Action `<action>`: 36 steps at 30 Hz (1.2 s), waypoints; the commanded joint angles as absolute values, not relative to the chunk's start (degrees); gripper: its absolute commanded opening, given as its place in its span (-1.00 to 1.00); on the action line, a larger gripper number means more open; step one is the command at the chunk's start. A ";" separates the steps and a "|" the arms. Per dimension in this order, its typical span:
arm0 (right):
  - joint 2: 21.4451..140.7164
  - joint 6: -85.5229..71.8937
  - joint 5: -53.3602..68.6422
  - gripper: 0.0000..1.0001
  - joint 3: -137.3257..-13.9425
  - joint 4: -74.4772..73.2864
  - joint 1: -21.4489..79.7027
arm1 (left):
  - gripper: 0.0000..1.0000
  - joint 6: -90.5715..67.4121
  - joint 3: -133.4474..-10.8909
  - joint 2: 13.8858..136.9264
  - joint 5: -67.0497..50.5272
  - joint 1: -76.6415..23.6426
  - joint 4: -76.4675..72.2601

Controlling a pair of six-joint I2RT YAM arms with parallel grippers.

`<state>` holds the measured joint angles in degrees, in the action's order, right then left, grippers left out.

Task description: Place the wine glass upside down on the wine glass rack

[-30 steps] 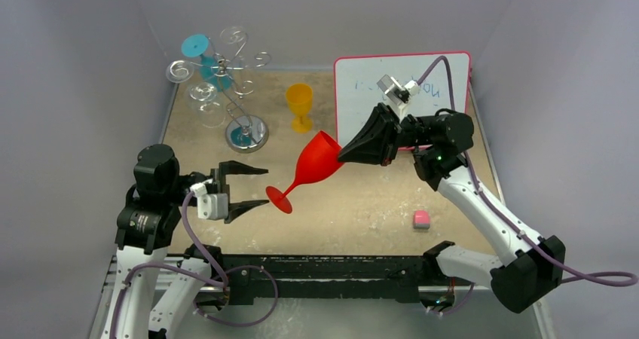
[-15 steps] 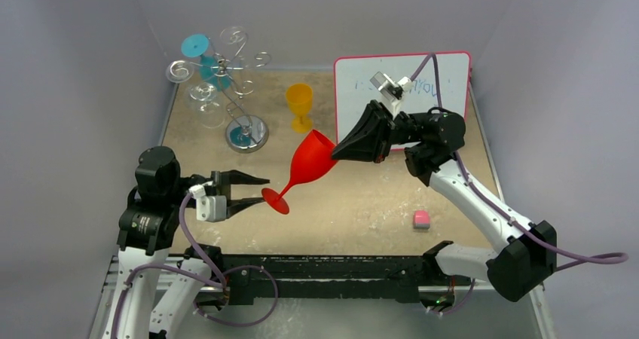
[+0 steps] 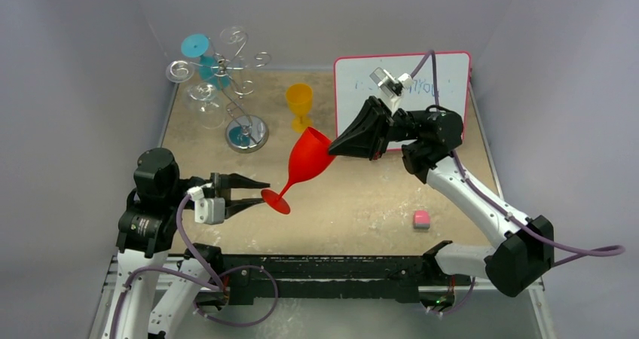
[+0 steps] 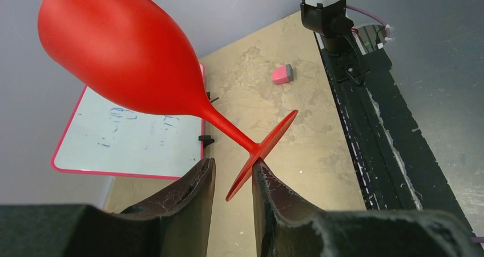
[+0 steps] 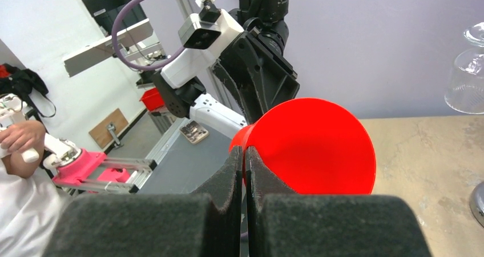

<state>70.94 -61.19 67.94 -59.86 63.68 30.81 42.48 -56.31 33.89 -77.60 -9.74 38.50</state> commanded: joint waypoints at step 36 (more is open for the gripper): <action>69.45 -53.15 58.65 0.00 -63.82 53.33 32.05 | -1.00 41.96 -59.32 33.65 -76.49 -10.99 36.91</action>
<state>73.58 -58.41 61.89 -61.82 58.08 31.55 41.12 -57.06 34.20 -80.51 -11.42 38.37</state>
